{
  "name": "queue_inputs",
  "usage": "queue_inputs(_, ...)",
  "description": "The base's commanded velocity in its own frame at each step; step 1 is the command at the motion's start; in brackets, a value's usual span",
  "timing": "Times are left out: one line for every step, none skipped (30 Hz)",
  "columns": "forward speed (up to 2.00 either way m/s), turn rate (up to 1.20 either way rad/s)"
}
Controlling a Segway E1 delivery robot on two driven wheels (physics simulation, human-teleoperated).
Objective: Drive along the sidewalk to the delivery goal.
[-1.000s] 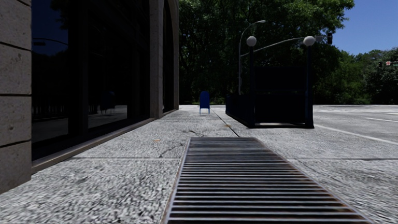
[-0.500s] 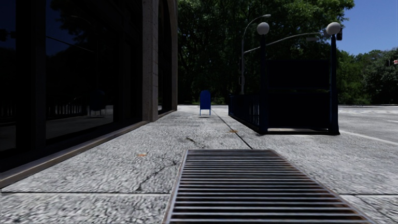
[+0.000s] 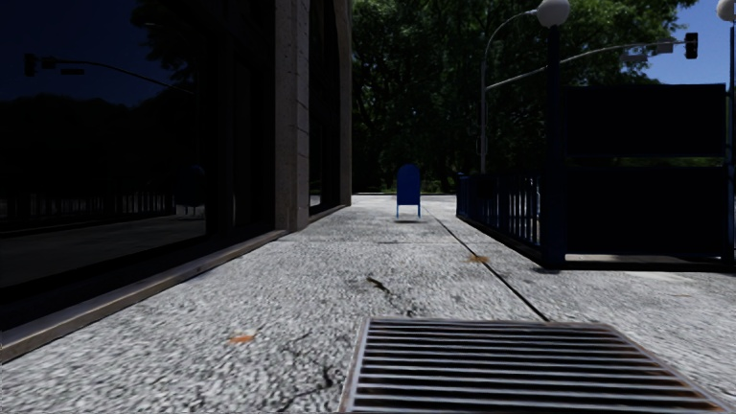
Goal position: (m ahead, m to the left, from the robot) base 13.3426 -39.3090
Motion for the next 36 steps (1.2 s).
queue_inputs(2.0, 0.5)
queue_inputs(2.0, 0.5)
queue_inputs(2.0, 0.48)
queue_inputs(2.0, 0.48)
queue_inputs(2.0, 0.47)
queue_inputs(2.0, 0.47)
queue_inputs(2.0, 0.47)
queue_inputs(2.0, 0.47)
queue_inputs(2.0, 0.47)
queue_inputs(2.0, 0.47)
queue_inputs(2.0, 0.47)
queue_inputs(2.0, 0.44)
queue_inputs(2.0, 0.22)
queue_inputs(2.0, 0.0)
queue_inputs(2.0, 0.0)
queue_inputs(2.0, 0.0)
queue_inputs(2.0, 0.0)
queue_inputs(2.0, 0.0)
queue_inputs(2.0, 0.0)
queue_inputs(2.0, 0.0)
queue_inputs(2.0, 0.0)
queue_inputs(2.0, 0.0)
queue_inputs(2.0, 0.0)
queue_inputs(2.0, 0.0)
queue_inputs(2.0, 0.0)
queue_inputs(2.0, 0.0)
queue_inputs(2.0, 0.0)
queue_inputs(2.0, 0.0)
queue_inputs(2.0, 0.0)
queue_inputs(2.0, 0.0)
queue_inputs(2.0, 0.0)
queue_inputs(2.0, 0.0)
queue_inputs(2.0, -0.2)
queue_inputs(2.0, -0.3)
queue_inputs(2.0, -0.34)
queue_inputs(2.0, -0.34)
